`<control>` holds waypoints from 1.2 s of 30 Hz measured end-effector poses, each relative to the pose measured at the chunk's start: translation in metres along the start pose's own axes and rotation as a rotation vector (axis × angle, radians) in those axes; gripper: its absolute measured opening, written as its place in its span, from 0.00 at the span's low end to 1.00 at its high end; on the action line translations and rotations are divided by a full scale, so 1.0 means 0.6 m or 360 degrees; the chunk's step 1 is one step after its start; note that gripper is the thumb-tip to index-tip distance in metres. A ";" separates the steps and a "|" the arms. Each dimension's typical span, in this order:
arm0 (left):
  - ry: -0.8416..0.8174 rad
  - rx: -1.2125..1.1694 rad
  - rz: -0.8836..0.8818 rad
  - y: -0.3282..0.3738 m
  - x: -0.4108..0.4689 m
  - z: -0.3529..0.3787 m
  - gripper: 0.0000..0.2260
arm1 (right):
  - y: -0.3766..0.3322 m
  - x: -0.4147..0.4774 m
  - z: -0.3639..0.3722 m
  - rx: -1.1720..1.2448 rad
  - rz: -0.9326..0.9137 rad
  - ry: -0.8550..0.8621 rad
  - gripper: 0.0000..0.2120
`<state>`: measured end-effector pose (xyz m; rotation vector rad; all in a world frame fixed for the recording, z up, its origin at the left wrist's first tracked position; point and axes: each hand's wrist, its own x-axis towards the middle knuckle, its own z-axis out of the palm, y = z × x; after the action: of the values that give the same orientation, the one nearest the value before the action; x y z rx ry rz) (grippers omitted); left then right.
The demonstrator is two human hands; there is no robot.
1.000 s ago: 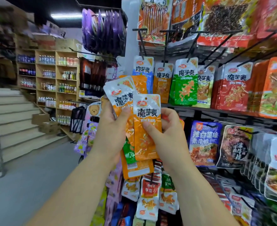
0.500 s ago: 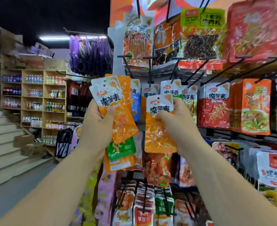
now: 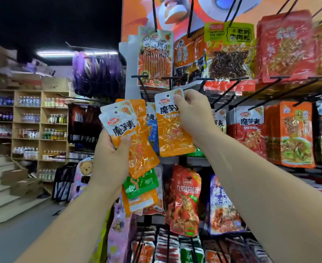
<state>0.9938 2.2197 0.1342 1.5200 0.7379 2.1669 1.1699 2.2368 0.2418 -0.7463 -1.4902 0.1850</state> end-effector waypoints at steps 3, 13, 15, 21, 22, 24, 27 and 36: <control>-0.0004 -0.0043 -0.0030 -0.008 -0.005 -0.005 0.12 | -0.002 0.002 0.003 0.0019 0.0015 0.0080 0.15; 0.0004 0.0000 -0.0076 -0.015 -0.016 -0.010 0.11 | -0.012 0.015 0.011 -0.0169 0.0015 0.0133 0.18; -0.0006 0.0021 -0.0071 -0.012 -0.019 -0.013 0.11 | -0.009 0.011 0.012 -0.0177 0.0013 0.0165 0.15; -0.0020 0.0019 -0.0093 -0.007 -0.025 -0.010 0.12 | -0.010 0.017 0.011 -0.0207 0.0013 0.0205 0.16; -0.0022 0.0021 -0.0087 -0.007 -0.026 -0.009 0.12 | -0.008 0.019 0.010 -0.0234 0.0005 0.0204 0.16; -0.0018 0.0022 -0.0086 -0.009 -0.028 -0.011 0.12 | 0.000 0.024 0.012 -0.0268 0.0020 0.0201 0.16; -0.0028 -0.0005 -0.0088 -0.007 -0.029 -0.011 0.12 | 0.018 0.028 0.014 -0.0340 0.0054 0.0194 0.16; -0.0027 0.0003 -0.0090 -0.010 -0.028 -0.011 0.12 | 0.066 -0.018 -0.012 -0.1069 -0.0563 -0.0025 0.21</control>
<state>0.9933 2.2134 0.1161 1.4987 0.7677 2.1101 1.1885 2.2588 0.2116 -0.9868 -1.6837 -0.6068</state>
